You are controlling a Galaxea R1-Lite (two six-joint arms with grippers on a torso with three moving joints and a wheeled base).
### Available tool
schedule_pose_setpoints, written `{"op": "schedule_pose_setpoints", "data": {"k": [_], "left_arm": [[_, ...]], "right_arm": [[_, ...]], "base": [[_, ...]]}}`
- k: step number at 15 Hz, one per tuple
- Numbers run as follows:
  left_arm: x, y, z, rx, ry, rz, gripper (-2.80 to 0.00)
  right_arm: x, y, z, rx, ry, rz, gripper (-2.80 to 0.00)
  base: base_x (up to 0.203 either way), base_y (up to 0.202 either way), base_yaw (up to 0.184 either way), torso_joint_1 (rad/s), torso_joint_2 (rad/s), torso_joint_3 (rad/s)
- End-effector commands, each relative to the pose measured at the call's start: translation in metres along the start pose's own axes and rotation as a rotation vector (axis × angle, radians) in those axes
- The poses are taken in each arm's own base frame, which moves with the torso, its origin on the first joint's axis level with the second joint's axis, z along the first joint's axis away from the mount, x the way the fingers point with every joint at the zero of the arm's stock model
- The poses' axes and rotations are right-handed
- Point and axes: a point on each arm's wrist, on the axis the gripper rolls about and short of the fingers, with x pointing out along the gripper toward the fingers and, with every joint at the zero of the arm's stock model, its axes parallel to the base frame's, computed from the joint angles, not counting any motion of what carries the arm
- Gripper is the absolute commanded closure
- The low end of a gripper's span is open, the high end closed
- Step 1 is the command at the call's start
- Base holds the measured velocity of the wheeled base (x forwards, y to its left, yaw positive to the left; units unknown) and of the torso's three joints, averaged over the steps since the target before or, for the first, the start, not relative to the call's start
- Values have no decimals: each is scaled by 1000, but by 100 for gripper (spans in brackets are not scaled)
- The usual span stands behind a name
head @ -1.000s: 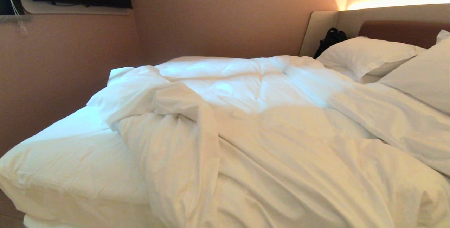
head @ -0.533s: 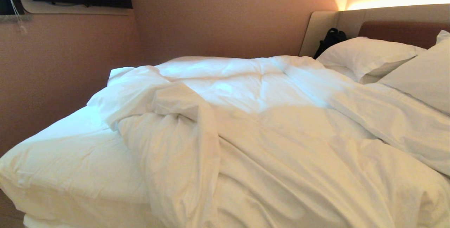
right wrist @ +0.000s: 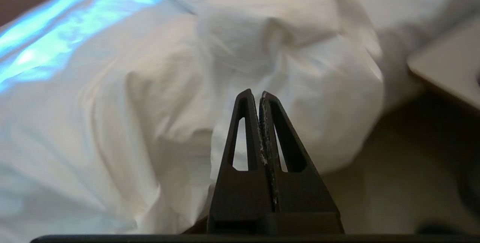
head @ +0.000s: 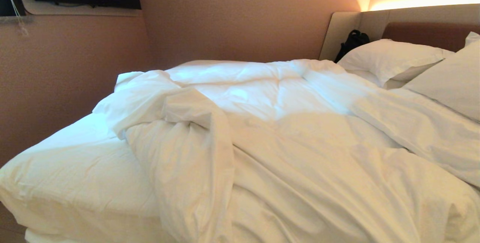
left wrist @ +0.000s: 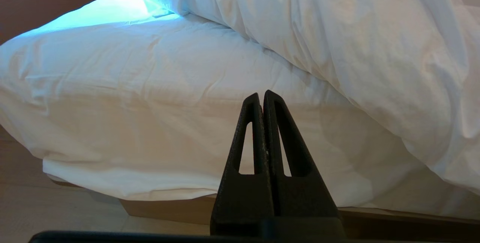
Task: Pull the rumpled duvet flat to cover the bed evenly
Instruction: Flatten the corners of the folded blanket
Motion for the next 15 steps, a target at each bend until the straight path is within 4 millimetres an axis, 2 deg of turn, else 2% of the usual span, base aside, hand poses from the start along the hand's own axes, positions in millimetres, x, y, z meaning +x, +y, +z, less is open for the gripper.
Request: {"op": "schedule_pose_setpoints", "data": {"k": [1,3,5,10,15], "left_arm": [[0,0,0,0,2,0,0],[0,0,0,0,2,0,0],[0,0,0,1,3,0,0],[0,0,0,3,0,0,0],[0,0,0,3,0,0,0]], "right_arm": [[-10,1,5,-212,-206,255,0],[-2,6,2,-235,-209,339,0],[18,11,-12,-263,-187,382,0],[63,20,-49,-384,-315,443,0],[78,18,-74,-444,-270,463,0]], "base": [[0,0,0,0,0,0],[0,0,0,0,0,0],[0,0,0,0,0,0],[0,0,0,0,0,0],[0,0,0,0,0,0]]}}
